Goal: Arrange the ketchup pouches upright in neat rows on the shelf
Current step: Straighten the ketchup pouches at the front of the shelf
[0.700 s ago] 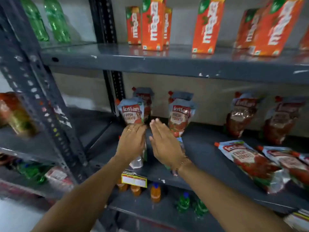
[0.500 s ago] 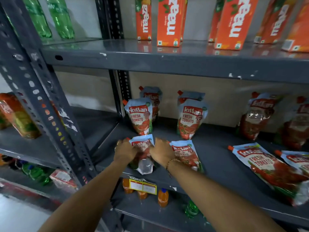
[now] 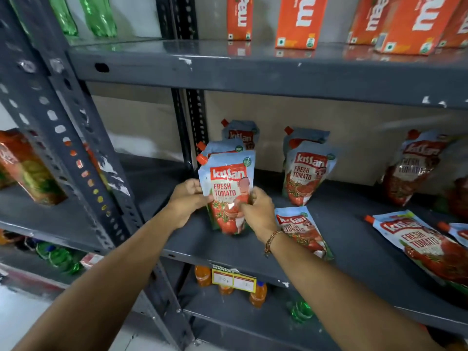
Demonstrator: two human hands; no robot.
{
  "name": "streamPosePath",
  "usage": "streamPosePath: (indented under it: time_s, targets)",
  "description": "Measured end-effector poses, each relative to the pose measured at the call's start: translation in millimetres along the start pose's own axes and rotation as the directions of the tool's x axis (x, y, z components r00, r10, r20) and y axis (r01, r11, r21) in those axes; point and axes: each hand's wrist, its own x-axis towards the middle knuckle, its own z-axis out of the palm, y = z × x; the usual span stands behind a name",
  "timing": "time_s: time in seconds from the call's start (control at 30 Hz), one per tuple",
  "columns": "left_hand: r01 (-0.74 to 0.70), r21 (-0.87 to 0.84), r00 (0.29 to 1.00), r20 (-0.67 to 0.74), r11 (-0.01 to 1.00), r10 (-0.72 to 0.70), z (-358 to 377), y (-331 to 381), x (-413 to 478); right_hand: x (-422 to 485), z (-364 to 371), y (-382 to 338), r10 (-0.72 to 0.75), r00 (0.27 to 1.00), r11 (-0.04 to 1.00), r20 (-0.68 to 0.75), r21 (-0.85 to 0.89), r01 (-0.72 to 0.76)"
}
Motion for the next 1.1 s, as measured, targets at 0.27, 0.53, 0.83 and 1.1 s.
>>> streamPosePath:
  time_s: [0.27,0.53,0.83,1.1]
  targets:
    - [0.072,0.575,0.976,-0.208,0.815,0.060,18.7,-21.0,2.5,3.8,1.0,3.5,0.033,0.998,0.964,0.058,-0.266,-0.017]
    - [0.382,0.405,0.845,0.211,0.830,-0.492,79.0,-21.3,-10.3,10.8,-52.8,11.1,0.112,0.985,0.661,-0.130,-0.731,-0.172]
    - [0.600,0.071,0.699,0.438,0.797,-0.566,153.7,-29.5,-26.0,4.1,-112.3,37.1,0.329,0.903,0.826,-0.276,-0.380,-0.417]
    - [-0.164,0.246,0.981,0.142,0.955,0.132,155.5,-4.6,-1.0,0.6,-119.7,28.7,-0.147,0.890,0.983,-0.432,-0.161,0.084]
